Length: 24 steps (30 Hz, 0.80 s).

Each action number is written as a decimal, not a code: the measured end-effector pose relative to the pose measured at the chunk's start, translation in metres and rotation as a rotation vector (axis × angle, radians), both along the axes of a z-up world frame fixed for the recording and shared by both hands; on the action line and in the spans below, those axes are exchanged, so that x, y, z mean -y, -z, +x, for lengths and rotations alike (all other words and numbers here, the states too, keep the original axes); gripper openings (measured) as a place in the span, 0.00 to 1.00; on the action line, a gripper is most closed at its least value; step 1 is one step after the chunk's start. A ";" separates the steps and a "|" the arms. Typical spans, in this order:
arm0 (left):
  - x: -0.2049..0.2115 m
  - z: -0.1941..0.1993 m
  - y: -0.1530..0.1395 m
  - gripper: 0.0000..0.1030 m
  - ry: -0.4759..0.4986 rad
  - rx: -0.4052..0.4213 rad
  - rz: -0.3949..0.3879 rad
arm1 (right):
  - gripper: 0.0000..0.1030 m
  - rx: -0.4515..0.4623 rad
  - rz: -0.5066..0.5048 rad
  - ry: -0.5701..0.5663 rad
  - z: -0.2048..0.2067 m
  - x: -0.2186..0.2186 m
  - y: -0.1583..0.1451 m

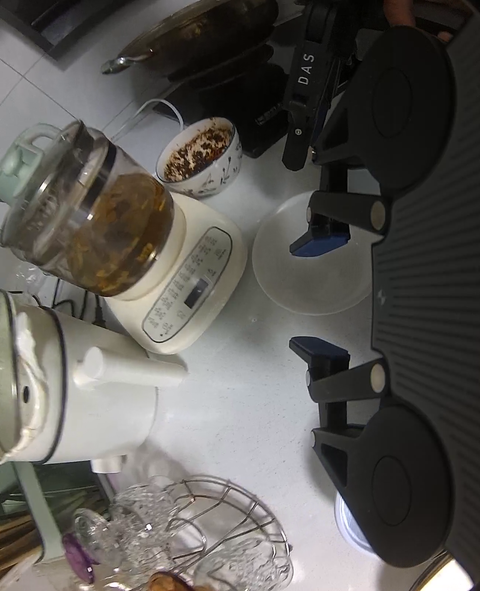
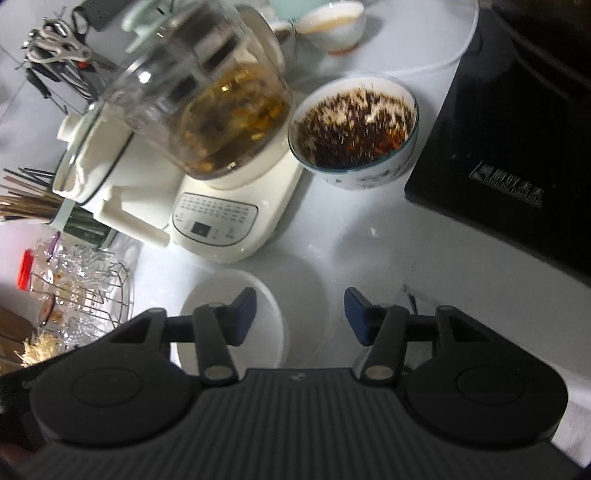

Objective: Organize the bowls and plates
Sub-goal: 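Close both grippers on the white bowl rim and lift it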

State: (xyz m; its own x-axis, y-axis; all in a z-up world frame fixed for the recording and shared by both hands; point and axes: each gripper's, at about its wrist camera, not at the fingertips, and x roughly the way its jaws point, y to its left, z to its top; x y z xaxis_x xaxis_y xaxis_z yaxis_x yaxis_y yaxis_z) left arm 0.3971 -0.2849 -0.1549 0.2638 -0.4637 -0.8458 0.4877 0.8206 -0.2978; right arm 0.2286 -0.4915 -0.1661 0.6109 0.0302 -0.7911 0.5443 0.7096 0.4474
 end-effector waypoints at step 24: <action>0.011 0.010 0.051 0.12 -0.028 -0.102 0.041 | 0.19 -0.060 0.169 -0.112 0.038 0.000 0.046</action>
